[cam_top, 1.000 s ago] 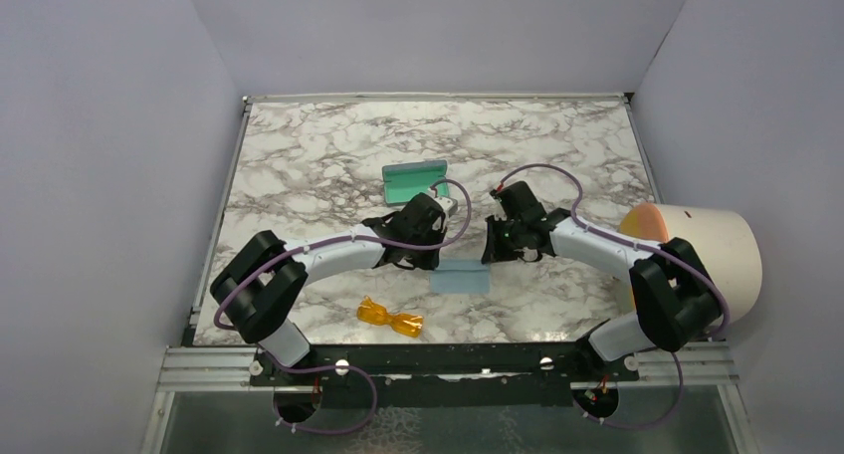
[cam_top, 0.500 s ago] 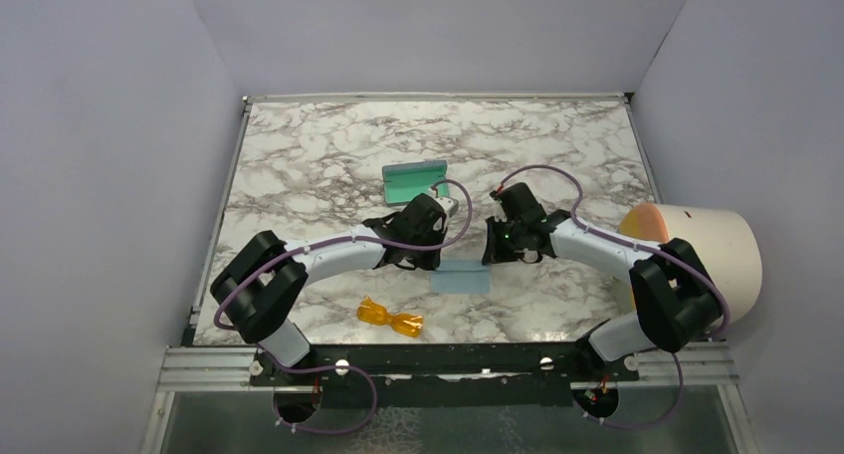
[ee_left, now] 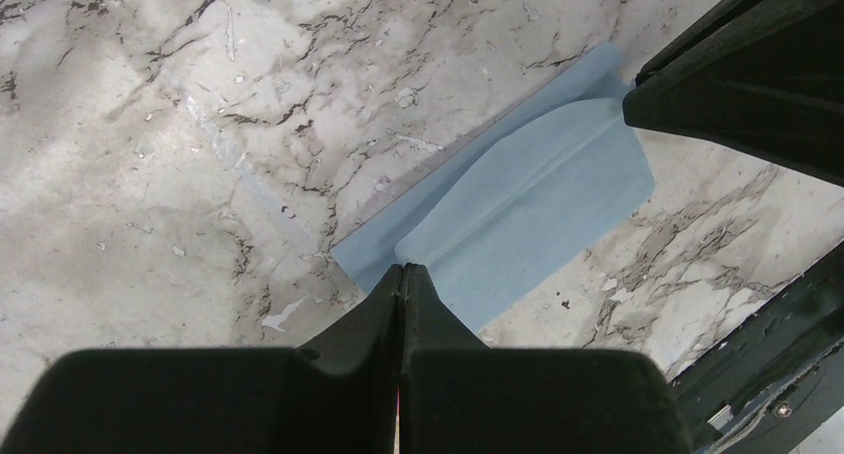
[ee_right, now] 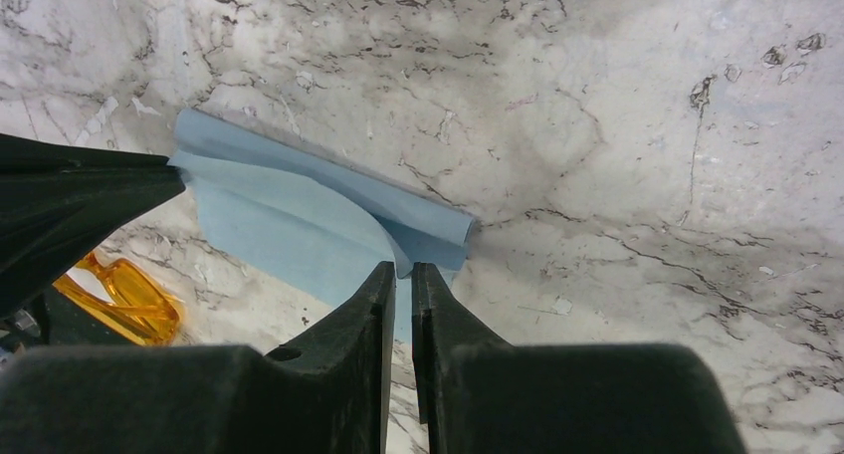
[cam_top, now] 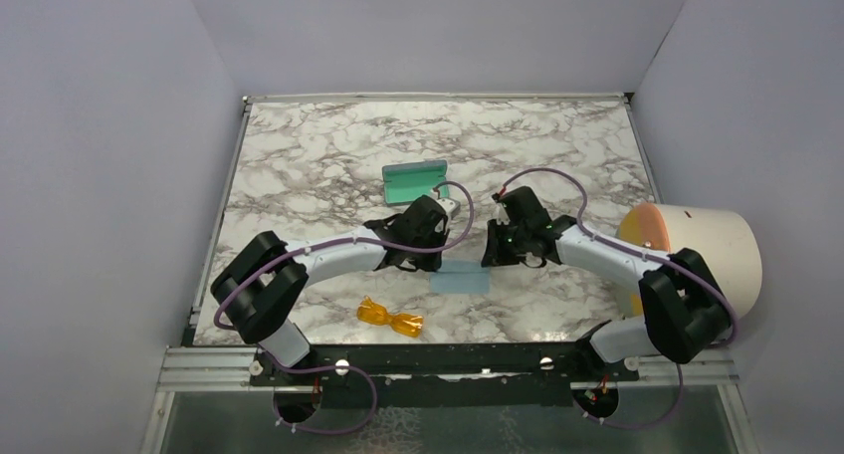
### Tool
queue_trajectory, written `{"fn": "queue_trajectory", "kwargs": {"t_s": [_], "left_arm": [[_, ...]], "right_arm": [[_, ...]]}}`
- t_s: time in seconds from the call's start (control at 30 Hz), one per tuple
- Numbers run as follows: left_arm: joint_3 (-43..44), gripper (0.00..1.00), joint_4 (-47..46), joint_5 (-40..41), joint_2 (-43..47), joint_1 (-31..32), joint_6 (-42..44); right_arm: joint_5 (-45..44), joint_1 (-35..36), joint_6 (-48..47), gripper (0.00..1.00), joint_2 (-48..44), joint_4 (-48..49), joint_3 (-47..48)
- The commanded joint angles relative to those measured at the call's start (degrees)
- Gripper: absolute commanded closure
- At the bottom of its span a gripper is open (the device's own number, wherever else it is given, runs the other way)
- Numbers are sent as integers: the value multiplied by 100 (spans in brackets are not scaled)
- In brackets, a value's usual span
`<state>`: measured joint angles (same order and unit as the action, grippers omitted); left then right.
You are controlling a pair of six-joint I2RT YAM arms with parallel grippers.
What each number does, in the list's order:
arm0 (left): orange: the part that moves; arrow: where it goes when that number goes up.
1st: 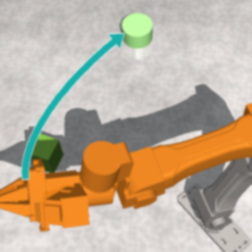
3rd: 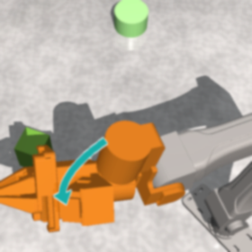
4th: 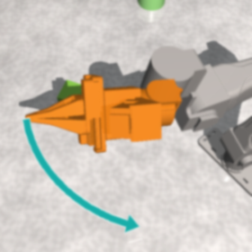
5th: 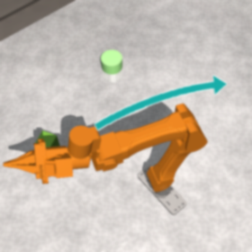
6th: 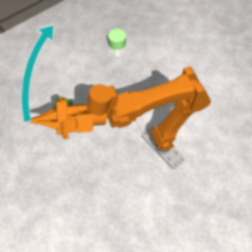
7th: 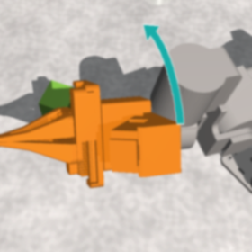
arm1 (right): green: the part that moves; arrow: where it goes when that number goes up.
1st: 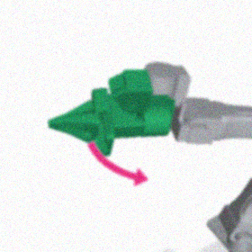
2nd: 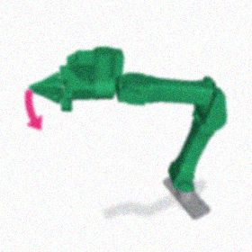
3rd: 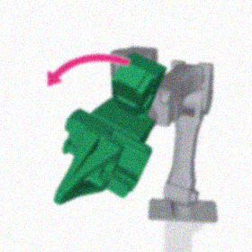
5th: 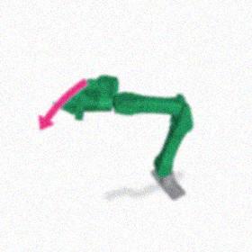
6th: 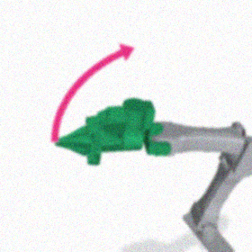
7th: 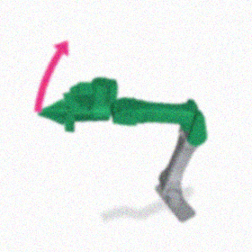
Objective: Organize the sunglasses
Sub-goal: Fold the glasses cleaning cloth at the center of the board.
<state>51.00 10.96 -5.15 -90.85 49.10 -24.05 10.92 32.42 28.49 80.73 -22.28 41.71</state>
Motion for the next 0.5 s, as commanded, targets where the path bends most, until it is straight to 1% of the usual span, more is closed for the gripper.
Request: {"fn": "queue_trajectory", "kwargs": {"t_s": [0.0,0.47], "left_arm": [[-90,100,-107,-63,40,62,-61],[-366,100,-146,-43,237,136,-143]], "right_arm": [[147,62,57,87,-171,199,-97],[216,145,154,87,-266,229,-256]]}}
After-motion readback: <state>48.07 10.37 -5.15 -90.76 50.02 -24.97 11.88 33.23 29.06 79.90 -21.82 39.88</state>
